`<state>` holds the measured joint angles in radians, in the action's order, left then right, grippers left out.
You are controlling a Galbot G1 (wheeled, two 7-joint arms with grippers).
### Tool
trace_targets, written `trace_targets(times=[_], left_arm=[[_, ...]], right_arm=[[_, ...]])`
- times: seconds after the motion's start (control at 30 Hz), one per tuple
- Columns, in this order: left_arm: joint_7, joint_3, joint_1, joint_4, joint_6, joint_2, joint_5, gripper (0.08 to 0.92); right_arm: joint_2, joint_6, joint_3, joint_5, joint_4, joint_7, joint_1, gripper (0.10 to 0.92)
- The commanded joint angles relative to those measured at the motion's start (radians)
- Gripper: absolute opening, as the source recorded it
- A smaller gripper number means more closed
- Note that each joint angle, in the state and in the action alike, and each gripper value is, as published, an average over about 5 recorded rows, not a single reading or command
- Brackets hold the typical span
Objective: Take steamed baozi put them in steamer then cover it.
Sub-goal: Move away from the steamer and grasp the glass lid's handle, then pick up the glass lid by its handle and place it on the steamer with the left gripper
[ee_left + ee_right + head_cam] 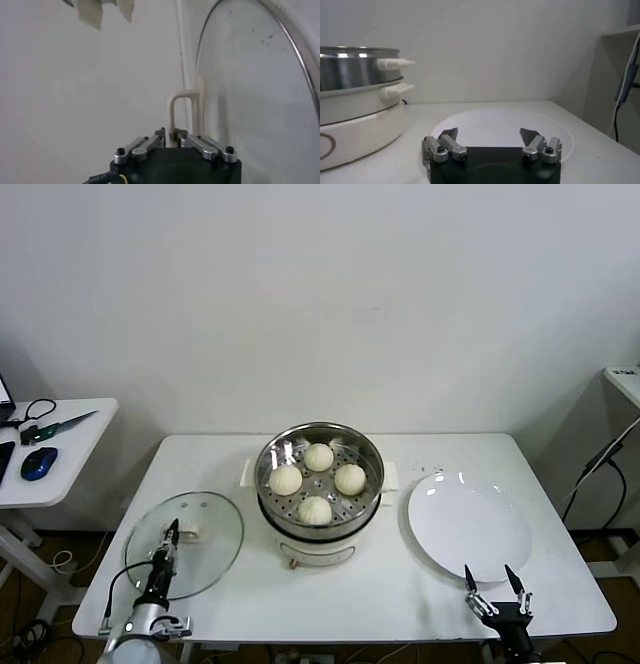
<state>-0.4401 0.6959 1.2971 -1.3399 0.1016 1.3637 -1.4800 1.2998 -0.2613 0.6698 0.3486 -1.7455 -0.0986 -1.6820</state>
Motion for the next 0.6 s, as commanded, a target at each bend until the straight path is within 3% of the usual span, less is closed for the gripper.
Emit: trace_targets(times=[0.03, 0.17, 0.37, 0.6], left_arm=[[-0.003, 0.002, -0.009, 0.005, 0.001, 0.002, -0.004, 0.195], [0.002, -0.004, 0.008, -0.053, 0.001, -0.007, 0.054, 0.133], [0.036, -0.011, 0.034, -0.171, -0.007, -0.034, 0.161, 0.132], [0.185, -0.020, 0.094, -0.371, -0.106, -0.149, 0.332, 0.132]], right_arm=[[0.001, 0.003, 0.003, 0.002, -0.005, 0.003, 0.001, 0.823], [0.002, 0.005, 0.003, 0.002, -0.013, 0.003, 0.003, 0.823], [0.001, 0.011, 0.006, 0.000, -0.033, 0.006, 0.001, 0.823], [0.001, 0.005, 0.008, -0.005, -0.041, 0.010, -0.004, 0.823]])
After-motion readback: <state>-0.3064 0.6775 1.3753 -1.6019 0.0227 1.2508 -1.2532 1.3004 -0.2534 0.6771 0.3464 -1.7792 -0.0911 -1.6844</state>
